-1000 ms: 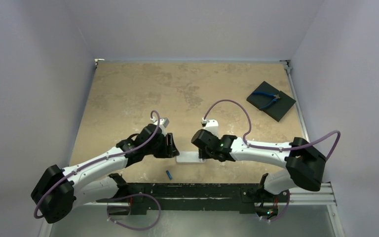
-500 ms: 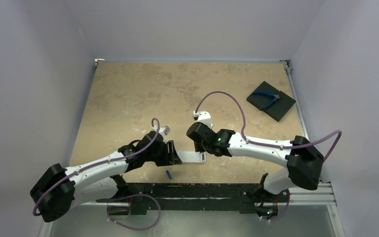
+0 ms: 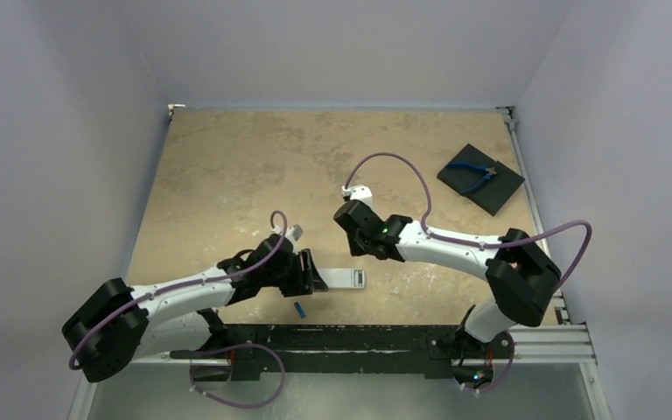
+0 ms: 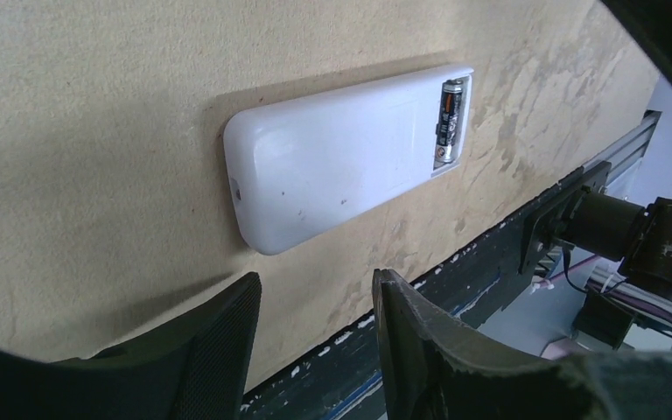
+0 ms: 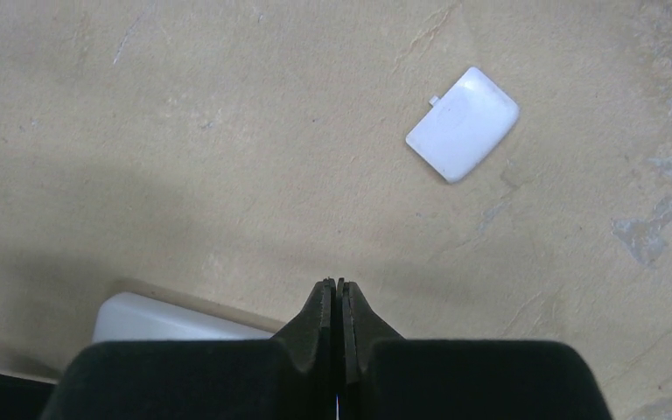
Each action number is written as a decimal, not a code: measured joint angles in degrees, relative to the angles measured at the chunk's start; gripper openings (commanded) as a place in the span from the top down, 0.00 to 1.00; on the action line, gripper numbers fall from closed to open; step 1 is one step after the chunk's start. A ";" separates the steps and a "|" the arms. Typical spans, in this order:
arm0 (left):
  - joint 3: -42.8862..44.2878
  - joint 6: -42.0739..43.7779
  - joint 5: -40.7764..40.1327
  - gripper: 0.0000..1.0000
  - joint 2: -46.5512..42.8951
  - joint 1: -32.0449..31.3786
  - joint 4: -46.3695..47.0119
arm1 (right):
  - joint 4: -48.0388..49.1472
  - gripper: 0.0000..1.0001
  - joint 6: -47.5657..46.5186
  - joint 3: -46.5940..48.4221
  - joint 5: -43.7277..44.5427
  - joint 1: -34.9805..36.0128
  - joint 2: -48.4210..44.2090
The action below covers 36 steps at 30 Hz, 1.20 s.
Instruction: Load the batteries into the remote control
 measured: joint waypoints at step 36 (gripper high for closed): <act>9.66 0.04 -1.79 0.51 20.76 -0.66 10.93 | 18.18 1.00 -0.09 -20.31 -17.51 -2.62 -6.62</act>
